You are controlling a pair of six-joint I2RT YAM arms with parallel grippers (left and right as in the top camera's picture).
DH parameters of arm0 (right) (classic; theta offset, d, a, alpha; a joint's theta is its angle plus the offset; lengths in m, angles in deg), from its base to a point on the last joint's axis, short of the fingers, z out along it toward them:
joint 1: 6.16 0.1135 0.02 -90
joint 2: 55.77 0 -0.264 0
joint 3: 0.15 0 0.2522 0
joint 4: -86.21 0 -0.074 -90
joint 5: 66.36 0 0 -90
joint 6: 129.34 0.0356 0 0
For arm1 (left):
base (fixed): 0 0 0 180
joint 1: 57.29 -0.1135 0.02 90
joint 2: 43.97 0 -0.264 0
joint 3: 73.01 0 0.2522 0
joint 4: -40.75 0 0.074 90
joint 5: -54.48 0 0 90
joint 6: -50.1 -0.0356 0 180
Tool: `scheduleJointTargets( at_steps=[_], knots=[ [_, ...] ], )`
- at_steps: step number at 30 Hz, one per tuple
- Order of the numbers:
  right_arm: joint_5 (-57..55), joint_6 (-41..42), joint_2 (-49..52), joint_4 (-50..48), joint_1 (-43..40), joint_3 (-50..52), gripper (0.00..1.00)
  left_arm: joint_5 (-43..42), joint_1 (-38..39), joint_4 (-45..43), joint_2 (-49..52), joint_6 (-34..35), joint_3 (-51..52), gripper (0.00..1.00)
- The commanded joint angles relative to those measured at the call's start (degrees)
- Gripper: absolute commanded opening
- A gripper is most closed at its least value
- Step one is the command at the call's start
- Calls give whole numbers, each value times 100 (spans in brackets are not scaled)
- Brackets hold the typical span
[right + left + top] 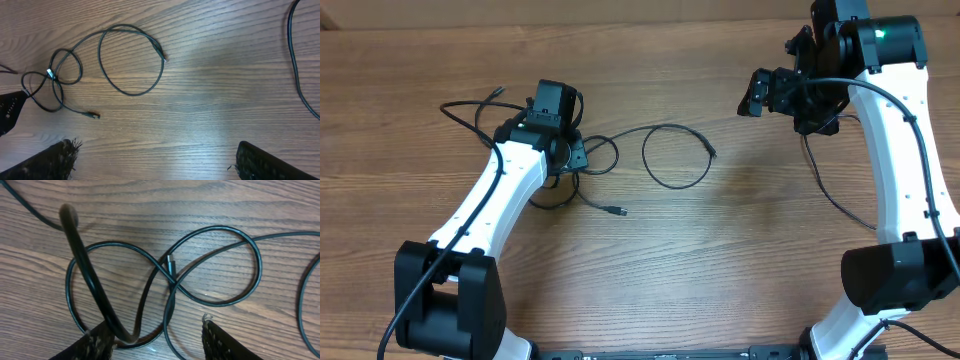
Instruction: Untangle cables
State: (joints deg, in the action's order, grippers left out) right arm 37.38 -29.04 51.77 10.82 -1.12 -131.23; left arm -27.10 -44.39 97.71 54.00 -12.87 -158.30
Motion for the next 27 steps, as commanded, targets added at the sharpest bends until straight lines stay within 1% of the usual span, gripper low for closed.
scheduleJointTargets(
  at_steps=[1, 4, 5, 7, 10, 11, 13, 16, 19, 21, 23, 25, 27],
  knots=[
    [50, 15, -7, -33, 22, -2, 100, 363, -20, -90, 63, 31, 98, 56],
    [50, 15, -7, -28, 22, -2, 100, 396, -20, -304, 149, 44, 190, 56],
    [50, 17, -7, -26, 22, -2, 100, 404, -17, -321, 181, 42, 203, 52],
    [50, 17, -7, -26, 22, -2, 100, 417, -20, -352, 247, 39, 203, 30],
    [50, 15, -7, -28, 20, -2, 100, 457, -24, -428, 251, -24, 201, 9],
    [50, 15, -7, -28, 22, -2, 100, 520, -24, -435, 249, -26, 190, 4],
    [48, 17, -7, -31, 20, -2, 100, 686, -24, -367, 234, -28, 70, 4],
    [44, 15, -7, -76, 20, -2, 100, 623, -22, 11, 118, -24, -376, 4],
    [48, 15, -7, -229, 22, -2, 100, 238, -13, 472, -52, -31, -1032, 4],
    [46, 15, -7, -382, 26, -2, 100, -448, -13, 667, -190, -243, -1552, 4],
    [46, 15, -7, -514, 44, -2, 100, -1353, -13, 763, -328, -481, -2039, 4],
    [44, 11, -7, -627, 72, 0, 100, -2302, -13, 754, -461, -715, -2448, 4],
    [26, 11, -7, -699, 105, 4, 100, -2975, -13, 754, -581, -868, -2811, 4]
  ],
)
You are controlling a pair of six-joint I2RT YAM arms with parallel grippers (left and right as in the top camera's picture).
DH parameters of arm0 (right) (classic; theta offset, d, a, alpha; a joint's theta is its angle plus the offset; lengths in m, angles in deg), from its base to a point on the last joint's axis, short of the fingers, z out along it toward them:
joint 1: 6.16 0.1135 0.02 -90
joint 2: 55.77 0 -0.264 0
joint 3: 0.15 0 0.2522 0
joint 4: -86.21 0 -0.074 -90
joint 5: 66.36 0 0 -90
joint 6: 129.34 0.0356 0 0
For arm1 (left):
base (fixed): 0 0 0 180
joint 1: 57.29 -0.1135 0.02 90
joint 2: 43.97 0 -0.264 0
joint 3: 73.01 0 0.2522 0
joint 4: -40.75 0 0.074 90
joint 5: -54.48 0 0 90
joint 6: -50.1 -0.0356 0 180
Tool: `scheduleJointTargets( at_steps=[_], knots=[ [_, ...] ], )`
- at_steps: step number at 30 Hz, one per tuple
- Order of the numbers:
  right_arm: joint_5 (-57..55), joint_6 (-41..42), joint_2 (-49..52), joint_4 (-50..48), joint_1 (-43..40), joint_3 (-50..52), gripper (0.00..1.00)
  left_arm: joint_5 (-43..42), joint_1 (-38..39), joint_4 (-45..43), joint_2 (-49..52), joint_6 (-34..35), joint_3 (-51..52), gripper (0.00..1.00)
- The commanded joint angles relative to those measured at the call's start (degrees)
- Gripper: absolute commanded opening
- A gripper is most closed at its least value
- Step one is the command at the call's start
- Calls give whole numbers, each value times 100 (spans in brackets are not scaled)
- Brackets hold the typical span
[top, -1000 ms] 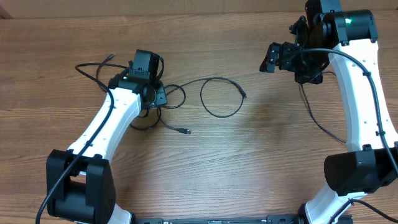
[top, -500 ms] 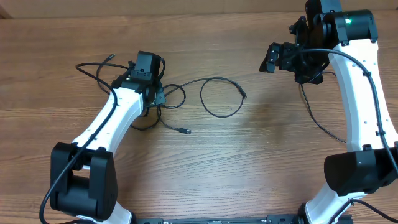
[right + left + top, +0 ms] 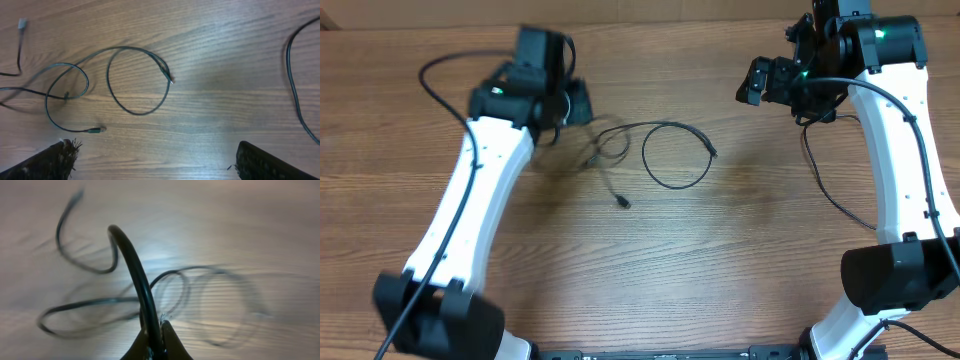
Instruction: Untangle cables
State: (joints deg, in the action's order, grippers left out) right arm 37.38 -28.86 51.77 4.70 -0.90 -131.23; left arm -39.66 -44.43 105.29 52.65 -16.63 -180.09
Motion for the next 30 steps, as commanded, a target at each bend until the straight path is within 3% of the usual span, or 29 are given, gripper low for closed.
scheduleJointTargets(
  at_steps=[1, 6, 13, 17, 30],
  knots=[
    [26, -4, -7, -146, 98, 37, 100, -1934, -9, -4, -501, -535, -778, 4],
    [31, -4, -7, -380, 131, 389, 100, -2732, -11, -101, -828, -691, -1196, 4],
    [256, -48, -7, -693, 289, 1003, 100, -2863, -11, -225, -1224, -699, -1228, 4],
    [837, -599, -7, -734, 455, 1132, 100, -3425, -11, -393, -1305, -702, -1228, 4],
    [953, -645, -7, -1145, 1204, 1134, 100, -3591, -11, -450, -1305, -702, -1228, 4]
  ],
)
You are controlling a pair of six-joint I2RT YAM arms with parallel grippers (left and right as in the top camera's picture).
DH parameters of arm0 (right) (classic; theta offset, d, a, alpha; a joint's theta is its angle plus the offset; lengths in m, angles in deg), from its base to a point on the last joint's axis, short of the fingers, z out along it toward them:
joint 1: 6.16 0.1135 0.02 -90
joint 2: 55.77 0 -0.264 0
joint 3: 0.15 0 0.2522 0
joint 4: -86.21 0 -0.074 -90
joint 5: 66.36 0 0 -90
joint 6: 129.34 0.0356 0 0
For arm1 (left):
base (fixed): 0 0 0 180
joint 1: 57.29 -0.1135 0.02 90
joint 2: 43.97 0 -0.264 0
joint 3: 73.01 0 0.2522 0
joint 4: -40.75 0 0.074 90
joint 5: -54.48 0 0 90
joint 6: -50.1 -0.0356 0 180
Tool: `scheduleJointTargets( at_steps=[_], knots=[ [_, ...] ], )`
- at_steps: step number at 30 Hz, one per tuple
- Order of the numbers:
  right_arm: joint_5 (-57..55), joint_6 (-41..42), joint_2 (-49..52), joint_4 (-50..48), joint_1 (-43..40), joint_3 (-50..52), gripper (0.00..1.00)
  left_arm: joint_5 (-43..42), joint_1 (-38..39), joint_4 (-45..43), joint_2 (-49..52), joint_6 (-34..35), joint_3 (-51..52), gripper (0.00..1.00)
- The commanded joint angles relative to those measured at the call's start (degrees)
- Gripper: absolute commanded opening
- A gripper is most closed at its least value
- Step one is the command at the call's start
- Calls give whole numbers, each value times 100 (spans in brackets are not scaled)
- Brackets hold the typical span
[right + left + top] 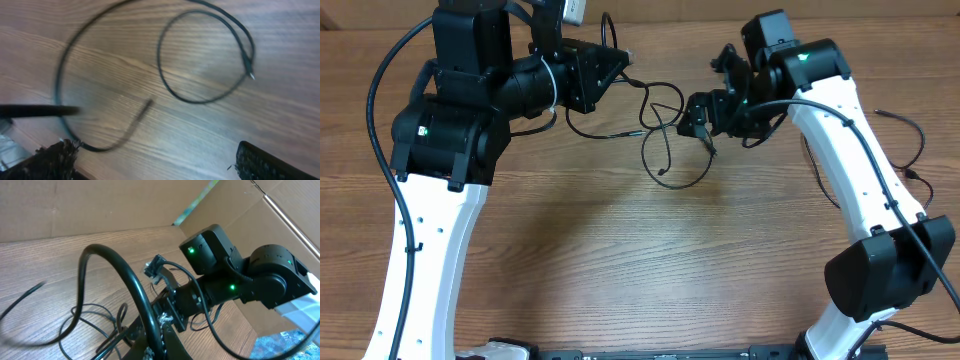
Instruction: Untangle cables
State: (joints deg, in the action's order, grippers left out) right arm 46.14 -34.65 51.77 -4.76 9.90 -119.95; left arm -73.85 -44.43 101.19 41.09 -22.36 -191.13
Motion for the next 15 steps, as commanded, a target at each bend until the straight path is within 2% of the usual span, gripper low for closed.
scheduleJointTargets(
  at_steps=[1, 10, 11, 13, 14, 15],
  knots=[
    [76, -44, -7, -319, 157, 7, 100, -175, -11, -28, -149, -127, -125, 4],
    [-11, 0, -7, -1464, 260, 9, 99, -177, -11, 26, -149, -129, -122, 4],
    [-275, 83, -7, -1626, 258, 13, 88, -179, -11, 28, -149, -127, -125, 4],
    [-955, 551, -7, -1744, 258, 35, 76, -179, -11, 48, -149, -129, -125, 4],
    [-1526, 949, -7, -1744, 258, 42, 63, -177, -11, 70, -149, -129, -122, 4],
    [-2376, 1502, -7, -1696, 258, 94, 33, -173, -11, 114, -149, -133, -125, 4]
  ],
)
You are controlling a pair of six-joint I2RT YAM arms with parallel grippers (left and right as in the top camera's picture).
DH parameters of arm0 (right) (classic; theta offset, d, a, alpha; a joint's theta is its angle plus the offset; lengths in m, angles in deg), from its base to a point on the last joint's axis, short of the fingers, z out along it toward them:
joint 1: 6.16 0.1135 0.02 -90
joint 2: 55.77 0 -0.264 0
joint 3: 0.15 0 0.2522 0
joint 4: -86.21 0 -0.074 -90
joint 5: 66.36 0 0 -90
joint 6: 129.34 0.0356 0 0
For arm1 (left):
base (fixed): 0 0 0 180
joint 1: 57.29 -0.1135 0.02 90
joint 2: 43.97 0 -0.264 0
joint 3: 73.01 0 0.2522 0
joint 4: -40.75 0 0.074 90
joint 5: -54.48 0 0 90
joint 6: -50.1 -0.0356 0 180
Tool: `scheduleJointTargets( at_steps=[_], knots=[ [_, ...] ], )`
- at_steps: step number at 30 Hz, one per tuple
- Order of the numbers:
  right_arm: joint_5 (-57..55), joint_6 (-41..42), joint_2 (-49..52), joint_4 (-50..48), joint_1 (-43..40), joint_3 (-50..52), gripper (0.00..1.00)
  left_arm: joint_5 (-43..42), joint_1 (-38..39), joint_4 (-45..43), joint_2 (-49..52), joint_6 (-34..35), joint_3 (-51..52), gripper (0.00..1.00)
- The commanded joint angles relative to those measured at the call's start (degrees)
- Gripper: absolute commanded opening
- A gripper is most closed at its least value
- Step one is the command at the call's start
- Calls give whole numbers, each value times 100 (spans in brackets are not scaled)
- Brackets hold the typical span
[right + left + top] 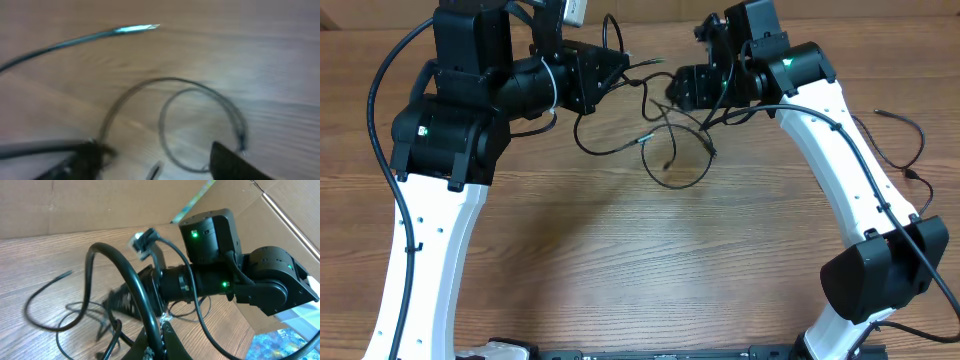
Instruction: Untangle cables
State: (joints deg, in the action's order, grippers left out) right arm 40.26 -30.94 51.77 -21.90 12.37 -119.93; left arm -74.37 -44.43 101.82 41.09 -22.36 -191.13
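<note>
My left gripper [623, 62] is raised above the table's far side and is shut [159, 326] on a thick black cable [125, 272]. From it a tangle of thin black cables [655, 118] hangs down toward the wood. One cable loop [670, 186] lies on the table below and also shows blurred as a loop [161, 125] in the right wrist view. My right gripper [674, 88] is close beside the hanging tangle, facing the left gripper. Its jaws [150, 162] stand apart. A dark strand runs by its left finger [87, 155]; contact is not clear.
Another black cable [921, 135] lies at the table's right side by the right arm. A cardboard wall [100, 205] stands behind the table. The wooden tabletop [620, 260] stretches toward the front.
My right gripper has moved up and to the left, closer to the left gripper and the hanging tangle. Its jaws stand less far apart. The left gripper holds its place.
My left gripper was open, low on the table, around a thick cable in the left tangle. Then it was shut on that cable, farther back. Later it was held high with the tangle hanging. The right gripper came from the far right to the tangle.
</note>
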Motion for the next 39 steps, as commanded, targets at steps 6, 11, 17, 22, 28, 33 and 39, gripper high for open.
scheduleJointTargets(
  at_steps=[6, 11, 17, 22, 28, 33, 39],
  knots=[
    [-3943, 2588, -7, 588, -114, 350, 6, -120, -170, 334, -162, -249, -125, 4],
    [-4017, 2704, -7, 981, -389, 411, 4, -90, -557, 697, -162, -476, -125, 4],
    [-4325, 2785, -7, 1392, -841, 411, 4, 48, -1384, 931, -162, -518, -125, 4],
    [-4339, 2785, -7, 1628, -1342, 411, 4, 44, -2227, 977, -162, -516, -125, 4],
    [-3355, 2468, -7, 1611, -1593, 411, 4, 26, -2579, 1152, -160, -516, -122, 4],
    [-1119, 619, -7, 1261, -1486, 411, 6, 48, -2402, 1327, -144, -518, -94, 4],
    [-1010, 459, -7, 1250, -1331, 442, 49, 529, -2026, 1681, -79, -601, 48, 4]
  ],
)
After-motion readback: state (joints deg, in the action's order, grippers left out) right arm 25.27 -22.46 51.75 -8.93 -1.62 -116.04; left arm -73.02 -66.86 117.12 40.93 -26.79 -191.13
